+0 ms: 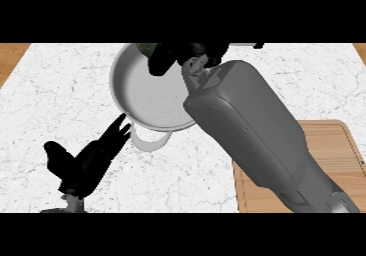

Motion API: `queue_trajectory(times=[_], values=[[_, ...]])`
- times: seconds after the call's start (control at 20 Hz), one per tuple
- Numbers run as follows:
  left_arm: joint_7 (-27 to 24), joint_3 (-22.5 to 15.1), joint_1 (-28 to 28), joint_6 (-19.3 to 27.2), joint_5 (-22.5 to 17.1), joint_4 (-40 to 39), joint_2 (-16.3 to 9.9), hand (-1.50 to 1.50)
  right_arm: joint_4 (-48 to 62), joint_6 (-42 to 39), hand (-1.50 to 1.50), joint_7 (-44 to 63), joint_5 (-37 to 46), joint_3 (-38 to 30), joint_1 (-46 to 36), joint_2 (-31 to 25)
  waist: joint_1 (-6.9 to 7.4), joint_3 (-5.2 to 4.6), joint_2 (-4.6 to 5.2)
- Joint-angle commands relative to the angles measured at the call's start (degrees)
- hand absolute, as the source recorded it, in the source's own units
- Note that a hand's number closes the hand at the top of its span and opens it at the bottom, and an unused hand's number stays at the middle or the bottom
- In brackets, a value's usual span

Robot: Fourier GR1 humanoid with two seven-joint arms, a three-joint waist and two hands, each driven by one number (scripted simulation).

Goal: Pick the squash from the cutting board and place it in the pot

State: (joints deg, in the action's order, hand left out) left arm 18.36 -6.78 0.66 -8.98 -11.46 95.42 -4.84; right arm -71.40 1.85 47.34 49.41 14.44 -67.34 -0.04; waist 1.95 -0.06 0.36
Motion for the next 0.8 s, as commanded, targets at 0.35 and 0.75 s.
queue_trajectory(times=[0.35,0.75], values=[[2.34,-1.92,-3.03,0.21,0.24,1.51,1.71,0.00,29.79,19.91,1.50,-11.96,-12.91,2.61,-10.60,0.04,2.73,-0.03,0.61],[0.99,-0.74,-5.57,-1.58,0.07,-1.95,0.76,0.00,39.28,27.70,1.50,-17.17,-24.38,2.37,-10.72,0.04,4.70,-0.08,1.54]])
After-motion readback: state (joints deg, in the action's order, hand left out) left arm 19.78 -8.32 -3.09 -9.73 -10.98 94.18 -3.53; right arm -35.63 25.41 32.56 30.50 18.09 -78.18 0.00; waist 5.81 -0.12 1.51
